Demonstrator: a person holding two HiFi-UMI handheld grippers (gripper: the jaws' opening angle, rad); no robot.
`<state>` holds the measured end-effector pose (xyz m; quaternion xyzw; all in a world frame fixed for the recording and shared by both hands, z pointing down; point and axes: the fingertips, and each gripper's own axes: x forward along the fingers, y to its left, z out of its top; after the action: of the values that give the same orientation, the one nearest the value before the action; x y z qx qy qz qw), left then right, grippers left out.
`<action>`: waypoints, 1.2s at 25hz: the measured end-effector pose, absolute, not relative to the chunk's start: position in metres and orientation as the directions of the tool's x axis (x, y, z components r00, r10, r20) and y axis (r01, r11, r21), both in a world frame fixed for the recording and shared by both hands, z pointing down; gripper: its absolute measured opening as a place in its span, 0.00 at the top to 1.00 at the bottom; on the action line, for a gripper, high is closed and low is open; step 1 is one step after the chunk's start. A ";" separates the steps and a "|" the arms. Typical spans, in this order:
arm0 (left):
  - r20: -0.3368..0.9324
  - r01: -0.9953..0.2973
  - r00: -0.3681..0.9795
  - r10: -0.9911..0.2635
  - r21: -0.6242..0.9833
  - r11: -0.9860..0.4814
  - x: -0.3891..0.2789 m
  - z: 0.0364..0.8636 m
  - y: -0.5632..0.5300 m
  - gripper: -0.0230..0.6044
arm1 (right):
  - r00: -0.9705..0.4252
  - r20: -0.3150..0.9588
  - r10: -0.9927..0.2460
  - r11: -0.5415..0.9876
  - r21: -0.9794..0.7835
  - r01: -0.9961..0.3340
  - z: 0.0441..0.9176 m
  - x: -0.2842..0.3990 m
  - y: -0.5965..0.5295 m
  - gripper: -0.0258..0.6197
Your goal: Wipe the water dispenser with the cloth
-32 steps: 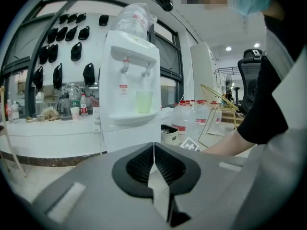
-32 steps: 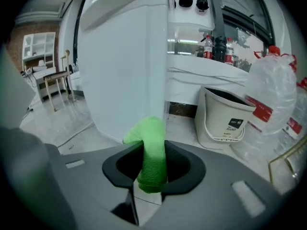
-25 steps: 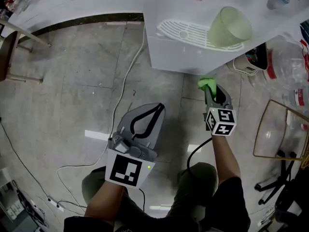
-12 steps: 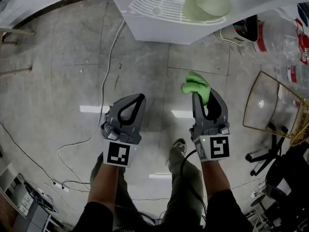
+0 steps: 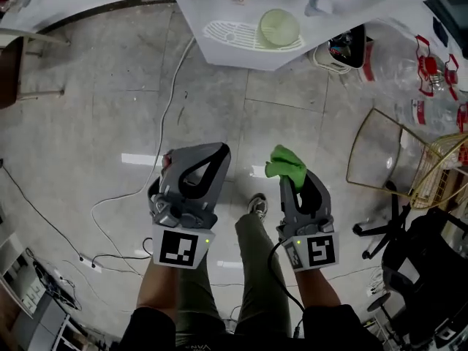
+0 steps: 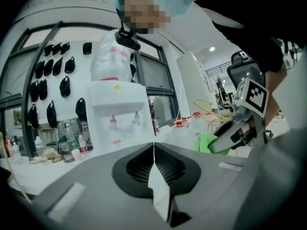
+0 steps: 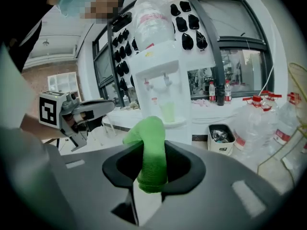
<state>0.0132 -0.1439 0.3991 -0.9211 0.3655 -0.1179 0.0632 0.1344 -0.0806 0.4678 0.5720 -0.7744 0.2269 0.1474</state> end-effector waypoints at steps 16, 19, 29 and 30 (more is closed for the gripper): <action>0.191 -0.635 0.734 -0.652 -0.148 -0.758 0.003 0.216 -0.130 0.96 | -0.191 0.357 -0.914 0.146 -0.149 -0.978 0.224 0.138 -0.086 0.78; 0.179 -0.641 0.734 -0.655 -0.135 -0.756 0.000 0.185 -0.127 0.96 | -0.200 0.320 -0.926 0.159 -0.151 -0.976 0.189 0.138 -0.087 0.78; 0.220 -0.729 0.659 -0.720 -0.049 -0.682 -0.002 0.111 -0.086 0.96 | -0.273 0.303 -0.913 0.251 -0.113 -0.962 0.109 0.154 -0.056 0.78; 0.226 -0.730 0.657 -0.719 -0.045 -0.681 -0.001 0.107 -0.079 0.96 | -0.276 0.304 -0.912 0.252 -0.116 -0.961 0.104 0.156 -0.050 0.78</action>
<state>-0.0006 -0.0794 0.1071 -0.9099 0.3983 -0.1132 -0.0249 0.1563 -0.0504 0.1041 0.5953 -0.7864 0.1401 0.0872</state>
